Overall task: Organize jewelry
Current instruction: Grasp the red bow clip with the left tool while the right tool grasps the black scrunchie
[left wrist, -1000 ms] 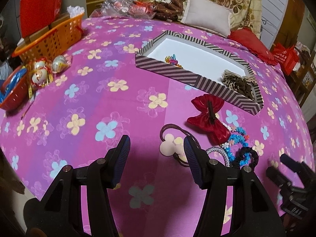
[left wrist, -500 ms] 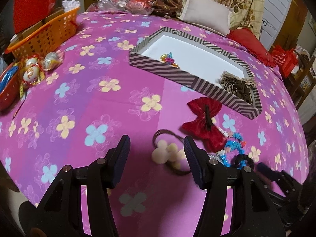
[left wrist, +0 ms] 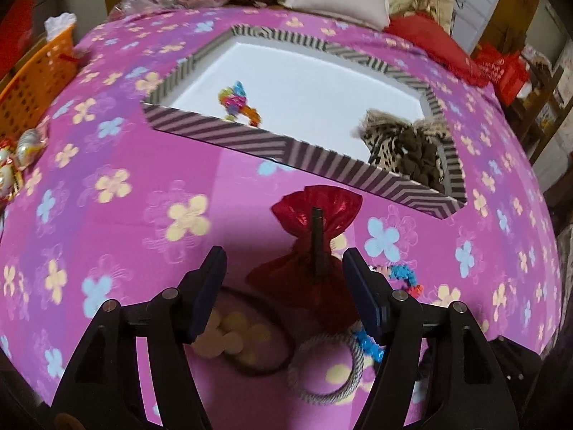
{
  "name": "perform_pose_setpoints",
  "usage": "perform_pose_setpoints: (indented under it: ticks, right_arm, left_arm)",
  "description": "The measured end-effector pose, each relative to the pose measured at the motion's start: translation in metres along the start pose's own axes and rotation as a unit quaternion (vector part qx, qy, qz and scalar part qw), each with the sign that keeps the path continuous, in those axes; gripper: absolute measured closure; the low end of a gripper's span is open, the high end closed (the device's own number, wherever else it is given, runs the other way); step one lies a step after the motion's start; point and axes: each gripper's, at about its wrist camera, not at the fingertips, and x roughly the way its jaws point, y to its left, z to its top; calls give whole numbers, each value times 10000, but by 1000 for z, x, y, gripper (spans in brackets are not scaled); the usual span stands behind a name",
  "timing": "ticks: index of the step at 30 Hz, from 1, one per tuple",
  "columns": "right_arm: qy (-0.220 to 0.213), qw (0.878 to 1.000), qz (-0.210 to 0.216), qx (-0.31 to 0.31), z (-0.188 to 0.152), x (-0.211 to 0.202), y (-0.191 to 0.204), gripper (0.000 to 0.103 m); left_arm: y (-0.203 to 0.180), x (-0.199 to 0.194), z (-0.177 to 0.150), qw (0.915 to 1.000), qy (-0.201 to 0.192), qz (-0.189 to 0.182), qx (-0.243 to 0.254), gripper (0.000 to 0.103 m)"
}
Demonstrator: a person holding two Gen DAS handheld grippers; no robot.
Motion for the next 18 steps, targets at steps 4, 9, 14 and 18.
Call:
perform_pose_setpoints:
  ticks: [4,9,14,18]
  right_arm:
    - [-13,9999,105,79,-1,1,-4,97]
    - [-55,9999,124,98,-1,1,-4,97]
    - [-208,9995,131,176,2,-8,-5,97]
    - [-376,9991,159,94,10,-22,2,97]
  left_arm:
    - [-11,15,3,9998,112,-8,153,38]
    - [-12,29,6,9994,236,-192,156,87]
    - [-2,14,8,9997,52,-240,5,89]
    - [7,-6,8,9995,-144,-268,-74,89]
